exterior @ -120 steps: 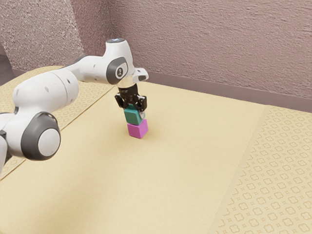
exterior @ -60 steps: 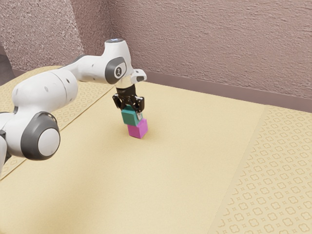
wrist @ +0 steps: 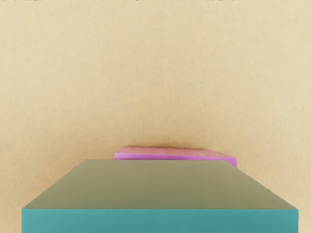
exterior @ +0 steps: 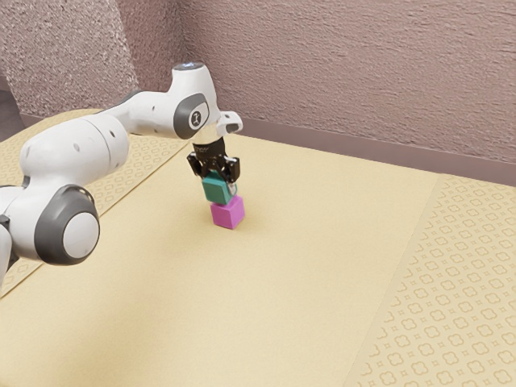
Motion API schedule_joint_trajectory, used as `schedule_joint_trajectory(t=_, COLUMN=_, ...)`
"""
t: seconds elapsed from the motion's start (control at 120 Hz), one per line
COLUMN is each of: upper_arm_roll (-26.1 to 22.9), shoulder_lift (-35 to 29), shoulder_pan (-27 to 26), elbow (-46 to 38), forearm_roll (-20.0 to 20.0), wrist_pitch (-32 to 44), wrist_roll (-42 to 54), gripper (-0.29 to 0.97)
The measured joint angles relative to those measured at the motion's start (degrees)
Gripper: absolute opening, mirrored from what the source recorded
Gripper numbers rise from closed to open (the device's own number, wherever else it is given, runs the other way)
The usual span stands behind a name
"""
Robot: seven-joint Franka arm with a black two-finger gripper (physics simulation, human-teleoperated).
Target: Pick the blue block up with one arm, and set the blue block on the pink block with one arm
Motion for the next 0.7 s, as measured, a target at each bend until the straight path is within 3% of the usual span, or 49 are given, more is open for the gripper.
schedule_joint_trajectory(t=0.7, upper_arm_roll=-0.2, shoulder_lift=-0.2, shoulder_pan=-0.4, elbow=-1.0, forearm_roll=-1.3, wrist_pitch=0.0, wrist_roll=0.0, gripper=0.39)
